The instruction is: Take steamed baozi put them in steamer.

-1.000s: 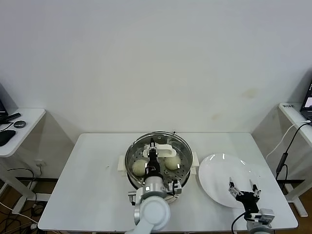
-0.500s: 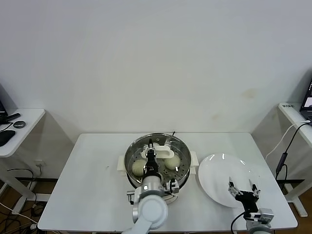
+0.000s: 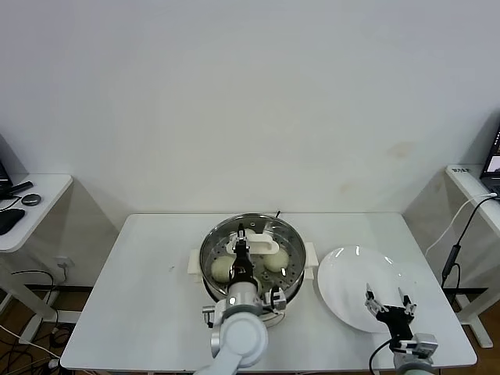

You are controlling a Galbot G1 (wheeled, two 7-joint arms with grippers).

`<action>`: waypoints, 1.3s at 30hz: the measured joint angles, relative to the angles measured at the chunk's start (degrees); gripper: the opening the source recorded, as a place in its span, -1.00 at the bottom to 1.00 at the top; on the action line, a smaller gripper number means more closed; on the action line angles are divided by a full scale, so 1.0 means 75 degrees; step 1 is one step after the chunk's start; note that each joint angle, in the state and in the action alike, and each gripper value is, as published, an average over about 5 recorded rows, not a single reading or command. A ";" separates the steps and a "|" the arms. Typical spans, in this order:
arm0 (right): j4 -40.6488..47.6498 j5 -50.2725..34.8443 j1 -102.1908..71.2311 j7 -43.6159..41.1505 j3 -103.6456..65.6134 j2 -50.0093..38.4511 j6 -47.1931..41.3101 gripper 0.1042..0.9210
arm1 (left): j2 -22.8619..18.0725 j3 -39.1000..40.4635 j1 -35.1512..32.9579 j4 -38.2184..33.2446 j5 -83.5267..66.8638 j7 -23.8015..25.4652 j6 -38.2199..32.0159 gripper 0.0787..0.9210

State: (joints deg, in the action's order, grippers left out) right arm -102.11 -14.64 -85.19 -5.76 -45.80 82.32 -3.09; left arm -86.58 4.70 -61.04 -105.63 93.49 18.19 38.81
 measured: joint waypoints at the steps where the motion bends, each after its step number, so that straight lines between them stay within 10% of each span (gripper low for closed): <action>1: 0.0001 -0.0003 0.0005 0.0000 0.0001 0.0000 0.0000 0.76 | 0.0014 0.0002 -0.0017 -0.0023 -0.0039 -0.0016 -0.0026 -0.70; 23: 0.0045 -0.0115 0.0040 -0.0001 -0.0087 -0.0018 -0.0100 0.76 | 0.0390 0.0426 -0.0755 -0.1324 -0.0236 0.0117 -0.0122 0.72; 39: -0.0099 -0.0069 -0.0058 -0.0008 0.0038 0.0014 -0.0136 0.76 | 0.0930 -0.0290 -0.1680 -0.2922 -0.0393 0.0086 -0.0115 0.77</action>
State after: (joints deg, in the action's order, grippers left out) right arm -102.85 -15.16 -85.62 -5.82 -45.51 82.42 -4.11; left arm -79.60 2.53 -73.64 -127.54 90.54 18.83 37.95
